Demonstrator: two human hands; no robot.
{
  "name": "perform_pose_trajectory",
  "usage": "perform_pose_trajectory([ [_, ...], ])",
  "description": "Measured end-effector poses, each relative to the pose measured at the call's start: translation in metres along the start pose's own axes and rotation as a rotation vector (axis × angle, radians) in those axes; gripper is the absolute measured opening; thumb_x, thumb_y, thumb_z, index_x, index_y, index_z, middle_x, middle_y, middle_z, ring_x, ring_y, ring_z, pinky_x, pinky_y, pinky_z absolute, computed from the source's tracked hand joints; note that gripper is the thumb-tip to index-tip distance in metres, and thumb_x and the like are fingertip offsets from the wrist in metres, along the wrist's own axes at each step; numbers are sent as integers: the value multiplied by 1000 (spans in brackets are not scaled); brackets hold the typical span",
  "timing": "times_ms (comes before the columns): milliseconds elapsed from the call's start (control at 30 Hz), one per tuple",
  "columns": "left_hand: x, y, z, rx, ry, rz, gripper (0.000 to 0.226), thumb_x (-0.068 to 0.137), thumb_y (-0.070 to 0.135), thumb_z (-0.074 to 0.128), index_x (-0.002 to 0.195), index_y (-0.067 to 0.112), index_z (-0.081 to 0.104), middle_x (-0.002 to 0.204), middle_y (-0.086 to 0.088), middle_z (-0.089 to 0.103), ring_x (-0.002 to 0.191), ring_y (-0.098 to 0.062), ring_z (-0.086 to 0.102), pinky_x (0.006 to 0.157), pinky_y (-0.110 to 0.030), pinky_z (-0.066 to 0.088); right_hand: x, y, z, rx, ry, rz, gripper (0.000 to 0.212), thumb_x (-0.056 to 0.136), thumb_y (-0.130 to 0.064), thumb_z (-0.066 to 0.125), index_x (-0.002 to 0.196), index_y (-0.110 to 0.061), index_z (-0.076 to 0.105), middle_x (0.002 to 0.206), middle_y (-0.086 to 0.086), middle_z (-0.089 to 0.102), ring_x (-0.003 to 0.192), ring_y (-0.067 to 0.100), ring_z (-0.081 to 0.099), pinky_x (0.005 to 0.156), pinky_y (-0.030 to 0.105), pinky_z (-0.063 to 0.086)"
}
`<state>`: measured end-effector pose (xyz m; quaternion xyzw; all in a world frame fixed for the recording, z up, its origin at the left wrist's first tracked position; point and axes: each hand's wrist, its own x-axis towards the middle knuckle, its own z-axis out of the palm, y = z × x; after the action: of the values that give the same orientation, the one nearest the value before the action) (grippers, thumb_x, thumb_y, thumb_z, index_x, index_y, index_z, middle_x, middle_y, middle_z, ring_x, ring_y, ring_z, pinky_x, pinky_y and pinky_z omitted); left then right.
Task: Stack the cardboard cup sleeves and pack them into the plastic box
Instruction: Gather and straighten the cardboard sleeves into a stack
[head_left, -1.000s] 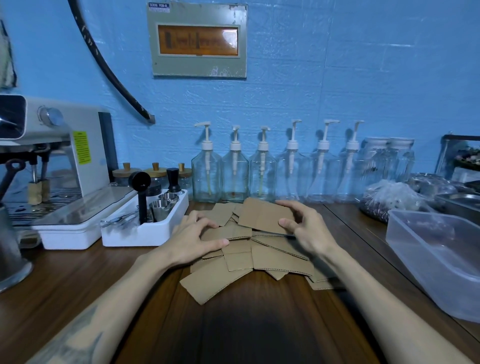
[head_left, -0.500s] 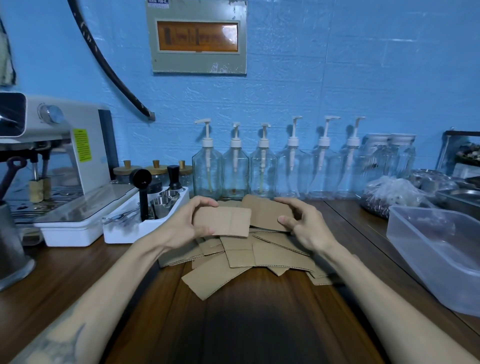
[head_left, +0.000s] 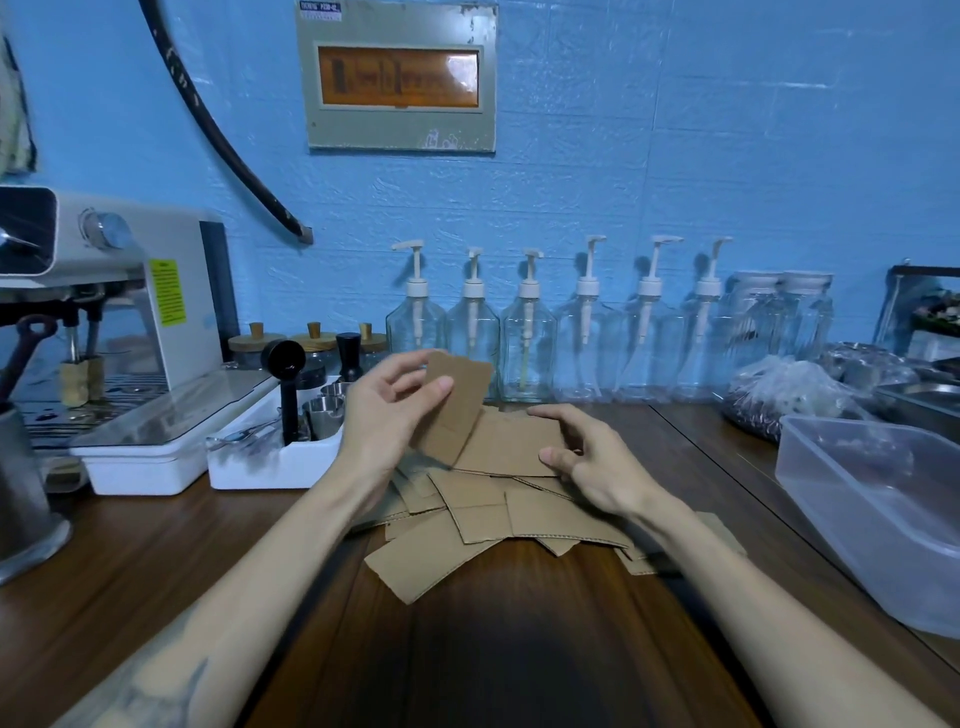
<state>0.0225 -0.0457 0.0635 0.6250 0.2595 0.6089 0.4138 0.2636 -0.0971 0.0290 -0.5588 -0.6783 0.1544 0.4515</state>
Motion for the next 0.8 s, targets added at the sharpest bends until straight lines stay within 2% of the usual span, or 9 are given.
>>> perform_pose_trajectory([
  [67,-4,-8,6,238,-115,108,33,86,14,74,111,35,71,102,14,72,99,-6,64,83,-26,49,0,-2,2,5,-19,-8,44,93,-6,63,130,-29,58,111,-5,67,89,9,57,89,35,49],
  [133,-8,-21,9,524,-258,194,36,89,18,71,119,37,67,102,17,61,105,-12,55,93,-35,44,0,-3,3,7,-37,-8,46,93,-5,62,130,-30,58,113,-7,67,90,6,56,90,35,48],
  [233,-8,-31,6,763,-231,286,47,87,27,72,131,41,60,104,9,43,108,-15,42,101,-41,39,0,-2,2,18,-53,-1,49,93,-1,60,132,-31,57,107,-11,65,85,0,53,87,33,47],
  [300,-7,-34,2,805,-162,301,57,82,34,76,134,43,55,113,7,36,114,-14,37,106,-42,36,-1,-3,1,3,-64,2,51,93,1,59,133,-30,56,109,-10,64,87,2,52,90,35,47],
  [433,-9,-41,-1,695,-214,17,92,72,44,83,147,41,30,134,6,28,127,-13,36,112,-40,34,-3,-8,0,7,-103,12,57,93,6,54,139,-28,52,107,-14,59,85,-5,48,91,27,41],
  [500,-12,-45,0,683,-239,-27,98,73,46,82,149,38,22,145,6,27,134,-16,37,114,-42,32,-4,-12,0,-4,-122,24,63,93,9,52,143,-29,48,107,-16,56,88,-5,48,92,22,39],
  [633,-14,-48,9,643,-353,45,86,84,43,73,151,41,18,150,7,32,137,-10,34,113,-34,30,-5,-19,3,-47,-168,11,77,86,12,50,149,-30,39,142,-6,50,111,8,51,94,14,42],
  [733,-15,-48,12,687,-403,81,69,91,41,65,150,37,28,144,7,40,137,-11,36,114,-37,31,-4,-19,8,25,-164,23,79,83,5,55,148,-36,39,144,-8,49,109,7,52,92,22,45],
  [800,-15,-49,10,747,-418,101,63,94,41,60,149,34,31,143,6,42,137,-13,37,115,-42,30,-4,-16,12,25,-149,9,69,89,-6,59,145,-41,42,144,-12,50,110,3,50,95,23,43],
])
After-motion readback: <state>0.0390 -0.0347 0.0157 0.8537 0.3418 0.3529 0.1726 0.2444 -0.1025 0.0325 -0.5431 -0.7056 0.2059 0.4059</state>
